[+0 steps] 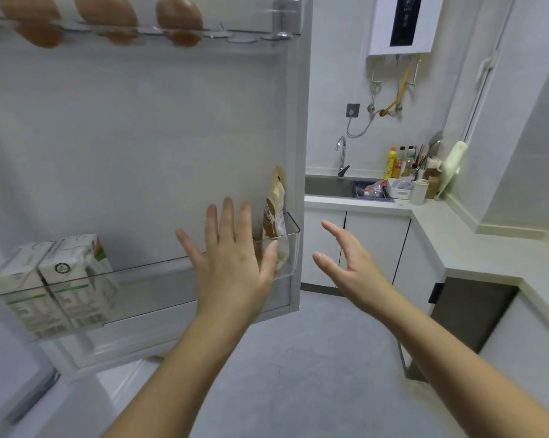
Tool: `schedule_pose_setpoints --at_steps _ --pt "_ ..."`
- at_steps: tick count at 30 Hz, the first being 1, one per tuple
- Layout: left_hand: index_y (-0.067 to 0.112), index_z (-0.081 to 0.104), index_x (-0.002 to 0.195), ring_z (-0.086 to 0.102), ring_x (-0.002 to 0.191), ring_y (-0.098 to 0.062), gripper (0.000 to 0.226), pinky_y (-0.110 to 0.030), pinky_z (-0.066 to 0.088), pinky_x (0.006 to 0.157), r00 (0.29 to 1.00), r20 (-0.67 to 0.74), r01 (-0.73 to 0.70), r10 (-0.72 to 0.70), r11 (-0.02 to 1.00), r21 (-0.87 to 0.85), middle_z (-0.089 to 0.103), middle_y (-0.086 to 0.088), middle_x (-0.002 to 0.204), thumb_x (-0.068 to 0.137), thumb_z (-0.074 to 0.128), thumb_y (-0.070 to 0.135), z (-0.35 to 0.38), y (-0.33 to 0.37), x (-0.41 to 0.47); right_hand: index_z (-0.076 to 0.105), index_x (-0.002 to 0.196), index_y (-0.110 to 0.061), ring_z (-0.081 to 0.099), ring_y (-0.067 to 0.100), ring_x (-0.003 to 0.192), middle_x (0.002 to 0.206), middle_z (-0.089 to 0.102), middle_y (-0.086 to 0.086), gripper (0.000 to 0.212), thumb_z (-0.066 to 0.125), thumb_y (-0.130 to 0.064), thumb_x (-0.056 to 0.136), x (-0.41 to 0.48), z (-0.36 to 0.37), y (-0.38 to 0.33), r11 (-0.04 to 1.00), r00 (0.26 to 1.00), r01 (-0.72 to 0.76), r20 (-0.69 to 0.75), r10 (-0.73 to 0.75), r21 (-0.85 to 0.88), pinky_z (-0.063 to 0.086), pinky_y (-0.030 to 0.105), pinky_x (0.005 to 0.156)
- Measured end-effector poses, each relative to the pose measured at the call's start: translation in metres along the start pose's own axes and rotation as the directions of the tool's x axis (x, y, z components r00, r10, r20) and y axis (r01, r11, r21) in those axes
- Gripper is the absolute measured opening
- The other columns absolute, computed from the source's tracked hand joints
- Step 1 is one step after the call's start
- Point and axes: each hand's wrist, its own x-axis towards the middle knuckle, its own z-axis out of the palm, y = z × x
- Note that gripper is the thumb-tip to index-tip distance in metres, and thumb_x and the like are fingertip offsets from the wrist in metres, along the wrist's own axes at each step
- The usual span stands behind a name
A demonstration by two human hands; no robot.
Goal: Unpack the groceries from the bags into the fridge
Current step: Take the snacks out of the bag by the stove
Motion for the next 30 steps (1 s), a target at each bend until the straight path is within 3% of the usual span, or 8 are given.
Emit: schedule_pose_setpoints --at_steps 3,7,11,14,17,21,26,30 --pt "0.023 0.003 0.155 -0.014 0.149 -0.028 0.077 -0.063 -0.014 0.111 0.998 -0.045 -0.039 0.039 0.999 -0.011 -0.008 -0.007 0.163 0.091 0.019 0.062 0.015 0.017 -0.019 0.016 0.153 -0.038 0.013 0.008 0.147 0.161 0.016 -0.009 0.068 0.051 -0.050 0.095 -0.017 -0.008 0.016 0.991 0.999 -0.029 -0.044 0.023 -0.132 0.019 0.044 0.120" --pt "0.017 0.004 0.156 -0.011 0.149 -0.033 0.082 -0.064 -0.009 0.112 0.991 -0.035 -0.131 0.130 0.991 -0.025 -0.008 -0.011 0.163 0.091 0.028 0.060 0.038 0.050 -0.047 0.000 0.153 -0.043 -0.015 0.017 0.149 0.163 -0.008 -0.008 0.074 0.043 -0.058 0.094 -0.048 -0.029 0.038 0.894 0.993 -0.096 -0.104 0.055 -0.438 -0.006 0.050 0.120" --pt "0.019 0.007 0.156 -0.006 0.149 -0.036 0.080 -0.067 -0.008 0.111 0.979 0.065 -0.190 0.194 0.980 -0.059 -0.005 -0.012 0.163 0.090 0.028 0.060 0.066 0.095 -0.077 -0.010 0.151 -0.044 -0.026 0.021 0.146 0.163 -0.016 -0.004 0.075 0.029 -0.067 0.091 -0.095 -0.055 0.069 0.775 0.971 -0.239 -0.166 0.174 -0.585 -0.012 0.053 0.116" --pt "0.019 0.013 0.155 -0.003 0.149 -0.036 0.078 -0.070 -0.006 0.109 0.960 0.173 -0.204 0.219 0.974 -0.101 0.001 -0.012 0.163 0.091 0.025 0.061 0.093 0.139 -0.106 -0.015 0.149 -0.043 -0.027 0.024 0.145 0.163 -0.015 0.000 0.076 0.016 -0.071 0.087 -0.141 -0.074 0.094 0.699 0.931 -0.363 -0.215 0.295 -0.616 -0.010 0.057 0.115" --pt "0.018 0.016 0.154 0.000 0.149 -0.035 0.077 -0.072 -0.001 0.108 0.933 0.259 -0.221 0.249 0.966 -0.134 0.006 -0.013 0.163 0.091 0.023 0.062 0.115 0.186 -0.137 -0.023 0.145 -0.043 -0.030 0.026 0.144 0.161 -0.024 0.000 0.075 0.023 -0.067 0.092 -0.193 -0.103 0.116 0.616 0.869 -0.482 -0.250 0.428 -0.623 -0.011 0.060 0.114" --pt "0.019 0.016 0.152 0.005 0.149 -0.035 0.076 -0.073 0.000 0.106 0.890 0.332 -0.251 0.314 0.943 -0.218 0.014 -0.013 0.161 0.090 0.023 0.062 0.129 0.250 -0.175 -0.023 0.148 -0.041 -0.032 0.029 0.143 0.160 -0.026 0.002 0.076 0.002 -0.073 0.083 -0.260 -0.149 0.140 0.496 0.788 -0.597 -0.344 0.511 -0.630 -0.013 0.061 0.112" --pt "0.022 0.012 0.153 0.000 0.149 -0.034 0.078 -0.062 -0.017 0.108 0.836 0.379 -0.297 0.397 0.908 -0.296 0.011 -0.012 0.162 0.089 0.017 0.066 0.133 0.325 -0.223 -0.024 0.146 -0.041 -0.033 0.031 0.142 0.159 -0.028 0.003 0.073 0.024 -0.063 0.096 -0.334 -0.205 0.159 0.378 0.683 -0.705 -0.432 0.589 -0.600 -0.013 0.062 0.114" --pt "0.024 0.008 0.155 -0.014 0.148 -0.029 0.082 -0.066 -0.017 0.107 0.789 0.382 -0.341 0.482 0.860 -0.380 0.000 -0.008 0.163 0.085 0.010 0.068 0.128 0.381 -0.257 -0.020 0.149 -0.039 -0.033 0.031 0.143 0.160 -0.027 0.003 0.075 0.030 -0.060 0.097 -0.384 -0.238 0.172 0.327 0.625 -0.759 -0.488 0.610 -0.563 -0.012 0.063 0.114"
